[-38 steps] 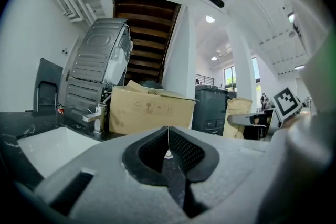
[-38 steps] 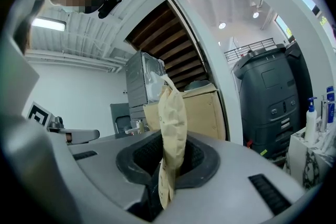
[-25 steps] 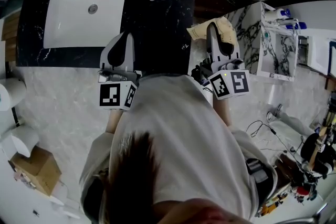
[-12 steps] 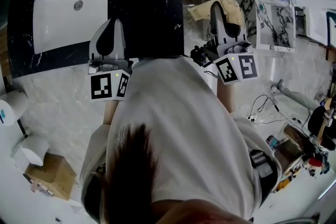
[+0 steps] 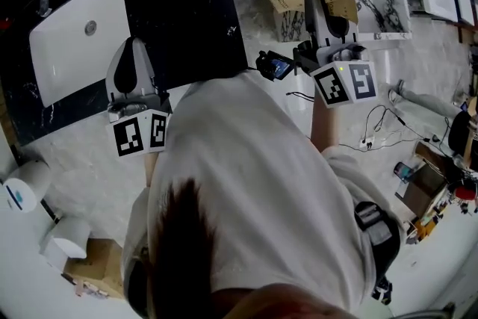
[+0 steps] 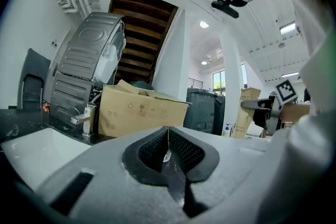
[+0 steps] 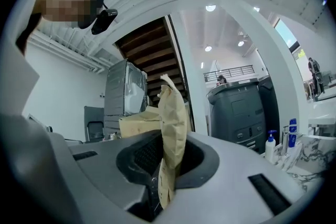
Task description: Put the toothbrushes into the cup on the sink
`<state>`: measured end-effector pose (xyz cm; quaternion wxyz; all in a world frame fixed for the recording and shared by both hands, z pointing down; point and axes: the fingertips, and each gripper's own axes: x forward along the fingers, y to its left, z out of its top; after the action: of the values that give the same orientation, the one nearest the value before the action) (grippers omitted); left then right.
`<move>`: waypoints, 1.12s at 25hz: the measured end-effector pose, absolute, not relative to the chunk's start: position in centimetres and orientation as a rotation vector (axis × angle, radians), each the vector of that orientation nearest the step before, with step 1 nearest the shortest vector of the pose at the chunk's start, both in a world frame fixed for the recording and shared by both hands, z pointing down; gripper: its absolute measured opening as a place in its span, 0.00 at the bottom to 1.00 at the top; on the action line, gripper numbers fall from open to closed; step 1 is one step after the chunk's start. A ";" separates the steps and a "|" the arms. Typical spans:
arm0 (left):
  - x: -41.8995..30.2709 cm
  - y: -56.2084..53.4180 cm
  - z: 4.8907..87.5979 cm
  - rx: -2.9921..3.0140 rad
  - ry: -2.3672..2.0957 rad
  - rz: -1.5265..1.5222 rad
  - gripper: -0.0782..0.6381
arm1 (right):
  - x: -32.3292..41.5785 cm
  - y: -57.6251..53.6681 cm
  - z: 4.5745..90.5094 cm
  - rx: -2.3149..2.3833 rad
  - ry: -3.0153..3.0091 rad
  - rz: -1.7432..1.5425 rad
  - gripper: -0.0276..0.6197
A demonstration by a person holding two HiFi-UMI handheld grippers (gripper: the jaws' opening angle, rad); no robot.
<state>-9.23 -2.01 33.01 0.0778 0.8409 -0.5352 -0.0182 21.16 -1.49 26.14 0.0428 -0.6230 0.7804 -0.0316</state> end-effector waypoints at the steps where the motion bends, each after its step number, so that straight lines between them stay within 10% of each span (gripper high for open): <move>1: -9.4 -2.0 33.1 2.516 -1.605 -0.053 0.13 | 21.6 -1.5 25.8 -1.916 2.370 -0.081 0.11; 28: -8.5 -3.7 31.4 2.633 -1.637 -0.056 0.13 | 27.1 -4.5 21.0 -1.980 2.195 0.112 0.11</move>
<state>-8.45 -3.71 31.40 0.0205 0.8490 -0.5277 -0.0179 27.11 -4.51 21.00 0.0916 -0.6664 0.7390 0.0377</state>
